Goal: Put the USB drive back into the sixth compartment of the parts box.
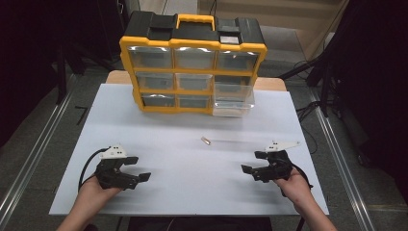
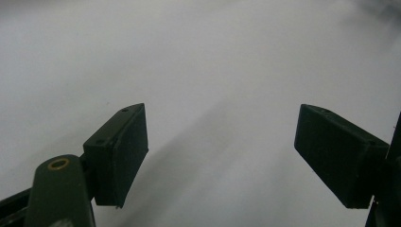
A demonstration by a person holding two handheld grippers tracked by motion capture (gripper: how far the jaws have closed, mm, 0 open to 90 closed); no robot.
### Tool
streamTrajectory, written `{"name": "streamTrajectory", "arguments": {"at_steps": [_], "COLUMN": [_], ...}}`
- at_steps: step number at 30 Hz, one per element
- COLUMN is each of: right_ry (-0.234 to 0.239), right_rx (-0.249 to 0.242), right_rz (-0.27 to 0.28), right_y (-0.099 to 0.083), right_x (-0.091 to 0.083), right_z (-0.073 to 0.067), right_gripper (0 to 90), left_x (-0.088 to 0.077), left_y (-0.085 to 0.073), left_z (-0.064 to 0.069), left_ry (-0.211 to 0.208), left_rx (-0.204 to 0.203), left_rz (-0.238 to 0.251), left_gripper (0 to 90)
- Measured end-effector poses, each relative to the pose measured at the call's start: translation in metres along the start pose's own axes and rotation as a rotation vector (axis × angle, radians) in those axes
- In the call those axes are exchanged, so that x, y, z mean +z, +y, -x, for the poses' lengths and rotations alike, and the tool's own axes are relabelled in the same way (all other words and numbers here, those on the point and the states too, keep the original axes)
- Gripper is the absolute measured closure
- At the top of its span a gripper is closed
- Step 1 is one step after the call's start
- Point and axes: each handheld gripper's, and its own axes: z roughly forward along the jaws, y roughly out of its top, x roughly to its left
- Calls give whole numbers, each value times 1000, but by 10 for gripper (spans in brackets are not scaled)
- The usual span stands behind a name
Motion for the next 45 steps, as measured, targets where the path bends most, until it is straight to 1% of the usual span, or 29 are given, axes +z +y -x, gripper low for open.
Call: {"name": "streamTrajectory", "arguments": {"at_steps": [2,9,13,15,18,27,30,33,37,45], "right_ry": [0,0,5,2,-3,-5,1,9,19,25], "right_rx": [9,-4,-20,-37,-40,-27,-21,-25,-17,-30], "right_rz": [6,7,3,1,6,9,13,12,20,10], "right_y": [2,12,16,19,22,31,35,38,44,56], "right_x": [0,4,6,7,8,14,16,19,23,32], "right_z": [-1,-8,-11,-12,-12,-12,-12,-13,-14,-19], "right_gripper": [165,165,165,165,165,165,165,165,165,165], "left_x": [0,0,0,0,0,0,0,0,0,-1], "left_y": [0,0,0,0,0,0,0,0,-1,-1], "left_z": [0,0,0,0,0,0,0,0,-1,-1], "left_ry": [0,-4,-4,-4,-4,-6,-6,-8,-11,-12], "left_rx": [-2,-2,-5,-6,-6,-6,-6,-6,-17,-18], "left_rz": [-1,0,-1,-1,-2,-2,-3,-3,-1,2], "left_gripper": [192,192,192,192,192,192,192,192,192,192]}}
